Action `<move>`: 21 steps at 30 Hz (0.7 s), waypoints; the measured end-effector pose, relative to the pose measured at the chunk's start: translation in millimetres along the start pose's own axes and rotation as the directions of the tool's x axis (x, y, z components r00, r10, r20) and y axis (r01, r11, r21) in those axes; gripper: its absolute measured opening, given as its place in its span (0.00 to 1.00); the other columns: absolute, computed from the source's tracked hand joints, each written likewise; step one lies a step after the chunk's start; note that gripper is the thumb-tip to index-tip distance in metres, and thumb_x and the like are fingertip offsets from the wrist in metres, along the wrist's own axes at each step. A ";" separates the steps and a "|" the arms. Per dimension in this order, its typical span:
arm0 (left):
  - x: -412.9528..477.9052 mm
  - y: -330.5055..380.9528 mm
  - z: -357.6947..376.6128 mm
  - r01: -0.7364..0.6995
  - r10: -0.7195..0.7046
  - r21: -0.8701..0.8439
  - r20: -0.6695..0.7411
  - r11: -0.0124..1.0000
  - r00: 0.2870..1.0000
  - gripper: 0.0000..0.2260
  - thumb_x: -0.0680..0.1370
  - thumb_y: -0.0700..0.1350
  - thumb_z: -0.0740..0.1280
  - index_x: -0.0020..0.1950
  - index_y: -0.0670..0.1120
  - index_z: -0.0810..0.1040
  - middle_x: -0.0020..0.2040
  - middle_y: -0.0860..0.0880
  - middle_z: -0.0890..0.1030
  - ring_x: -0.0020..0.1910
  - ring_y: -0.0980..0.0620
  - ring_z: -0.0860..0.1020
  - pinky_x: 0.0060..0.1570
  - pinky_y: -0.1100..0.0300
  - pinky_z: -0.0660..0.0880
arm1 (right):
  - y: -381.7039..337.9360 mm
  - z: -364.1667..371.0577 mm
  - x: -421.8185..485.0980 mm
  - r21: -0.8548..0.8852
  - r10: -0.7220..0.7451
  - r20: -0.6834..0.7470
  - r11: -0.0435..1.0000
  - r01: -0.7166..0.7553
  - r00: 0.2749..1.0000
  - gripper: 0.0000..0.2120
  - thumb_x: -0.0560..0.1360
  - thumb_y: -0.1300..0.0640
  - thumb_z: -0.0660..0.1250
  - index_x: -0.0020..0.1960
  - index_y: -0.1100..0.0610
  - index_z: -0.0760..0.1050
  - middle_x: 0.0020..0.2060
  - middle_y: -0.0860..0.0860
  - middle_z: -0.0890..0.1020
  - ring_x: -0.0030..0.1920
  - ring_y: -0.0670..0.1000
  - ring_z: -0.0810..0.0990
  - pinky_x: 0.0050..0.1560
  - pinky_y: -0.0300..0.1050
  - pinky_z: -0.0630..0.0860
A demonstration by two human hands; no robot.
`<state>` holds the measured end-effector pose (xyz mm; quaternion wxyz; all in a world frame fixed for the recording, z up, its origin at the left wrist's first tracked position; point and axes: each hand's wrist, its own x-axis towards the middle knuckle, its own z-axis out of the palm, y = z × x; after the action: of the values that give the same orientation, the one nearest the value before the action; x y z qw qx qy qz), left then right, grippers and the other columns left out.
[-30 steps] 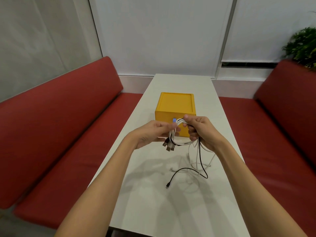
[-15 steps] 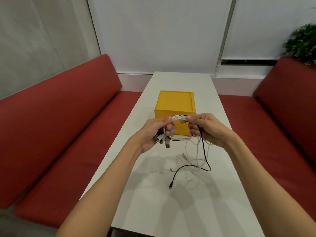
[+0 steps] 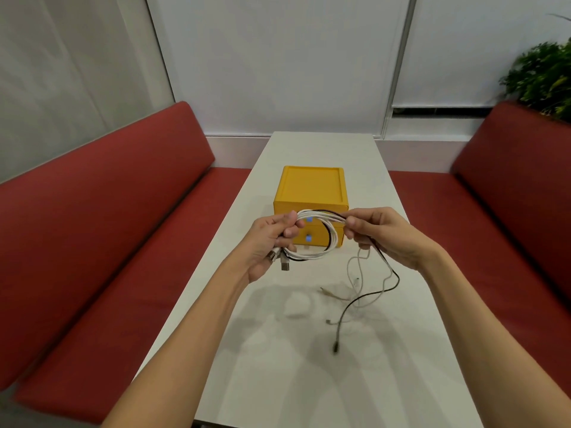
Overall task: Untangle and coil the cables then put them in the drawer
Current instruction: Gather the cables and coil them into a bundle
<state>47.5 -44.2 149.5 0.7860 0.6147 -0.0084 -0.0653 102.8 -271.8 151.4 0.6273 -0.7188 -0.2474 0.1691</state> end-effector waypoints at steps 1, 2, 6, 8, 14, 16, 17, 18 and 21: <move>-0.7 0.4 -0.2 0.014 -0.014 -0.025 0.011 1.000 1.000 0.11 0.81 0.46 0.61 0.44 0.42 0.76 0.27 0.55 0.68 0.21 0.61 0.60 0.28 0.68 0.70 | 3.5 1.7 -0.5 0.007 -0.016 -0.022 1.000 0.016 1.000 0.14 0.76 0.56 0.64 0.56 0.63 0.79 0.35 0.50 0.76 0.33 0.46 0.68 0.36 0.37 0.67; -1.3 0.8 0.0 0.030 -0.029 -0.052 0.027 0.998 0.999 0.11 0.81 0.46 0.60 0.44 0.41 0.76 0.27 0.55 0.67 0.21 0.61 0.60 0.28 0.68 0.70 | 6.3 4.7 -0.9 -0.014 -0.036 -0.051 0.999 0.035 0.998 0.13 0.77 0.56 0.63 0.56 0.63 0.79 0.35 0.50 0.77 0.35 0.46 0.70 0.38 0.36 0.68; -2.0 -0.2 2.6 0.051 -0.044 -0.104 0.064 0.993 0.997 0.11 0.81 0.47 0.60 0.44 0.41 0.76 0.27 0.55 0.67 0.21 0.61 0.59 0.27 0.68 0.69 | 16.0 15.4 4.2 -0.361 -0.097 -0.169 0.932 0.030 0.981 0.05 0.76 0.55 0.67 0.48 0.49 0.82 0.45 0.52 0.78 0.45 0.50 0.75 0.50 0.41 0.71; -2.0 -2.6 5.0 0.019 -0.015 -0.100 0.042 0.995 0.999 0.11 0.81 0.46 0.60 0.44 0.41 0.76 0.27 0.55 0.67 0.21 0.61 0.60 0.27 0.68 0.70 | 15.8 19.0 4.4 -0.392 -0.089 -0.208 0.920 0.000 0.974 0.05 0.75 0.55 0.68 0.47 0.49 0.82 0.45 0.53 0.77 0.45 0.55 0.77 0.52 0.48 0.73; 2.1 -9.3 18.7 -0.172 0.176 0.082 -0.045 0.982 0.983 0.11 0.81 0.45 0.60 0.44 0.42 0.77 0.29 0.53 0.68 0.22 0.60 0.63 0.28 0.66 0.71 | 6.7 35.7 -5.1 0.051 0.066 -0.192 0.997 -0.057 0.979 0.10 0.79 0.62 0.62 0.48 0.62 0.82 0.43 0.61 0.84 0.42 0.54 0.83 0.49 0.43 0.81; 4.6 -12.5 22.0 -0.211 0.223 0.158 -0.059 0.964 0.973 0.11 0.81 0.45 0.60 0.44 0.41 0.77 0.29 0.53 0.69 0.23 0.60 0.64 0.28 0.65 0.72 | 3.5 37.5 -5.9 0.220 0.165 -0.205 0.968 -0.119 0.965 0.13 0.79 0.61 0.59 0.46 0.64 0.81 0.41 0.58 0.83 0.42 0.54 0.82 0.48 0.44 0.80; 6.1 -14.3 23.2 -0.224 0.239 0.185 -0.065 0.957 0.969 0.11 0.82 0.45 0.60 0.45 0.41 0.78 0.29 0.54 0.69 0.24 0.59 0.64 0.28 0.65 0.72 | 2.6 37.7 -6.5 0.268 0.188 -0.211 0.955 -0.128 0.959 0.13 0.79 0.59 0.60 0.45 0.64 0.81 0.40 0.57 0.83 0.41 0.53 0.82 0.48 0.44 0.80; 7.6 -16.0 23.8 -0.232 0.251 0.204 -0.070 0.951 0.966 0.11 0.82 0.45 0.61 0.45 0.42 0.78 0.28 0.54 0.70 0.24 0.59 0.64 0.28 0.64 0.72 | 2.8 37.9 -6.9 0.264 0.188 -0.215 0.956 -0.128 0.958 0.12 0.78 0.58 0.62 0.45 0.64 0.81 0.39 0.56 0.83 0.41 0.53 0.82 0.48 0.44 0.80; 11.4 -19.6 24.2 -0.232 0.261 0.245 -0.094 0.941 0.961 0.11 0.82 0.45 0.61 0.45 0.42 0.78 0.28 0.56 0.70 0.24 0.59 0.65 0.29 0.63 0.72 | 7.4 40.7 -8.7 0.139 0.139 -0.245 0.984 -0.107 0.960 0.08 0.74 0.64 0.67 0.47 0.70 0.79 0.38 0.59 0.82 0.41 0.53 0.82 0.46 0.41 0.78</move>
<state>54.6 -73.5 135.8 0.7098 0.6992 -0.0437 0.0735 74.2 -244.1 137.1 0.6856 -0.7080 -0.1089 0.1296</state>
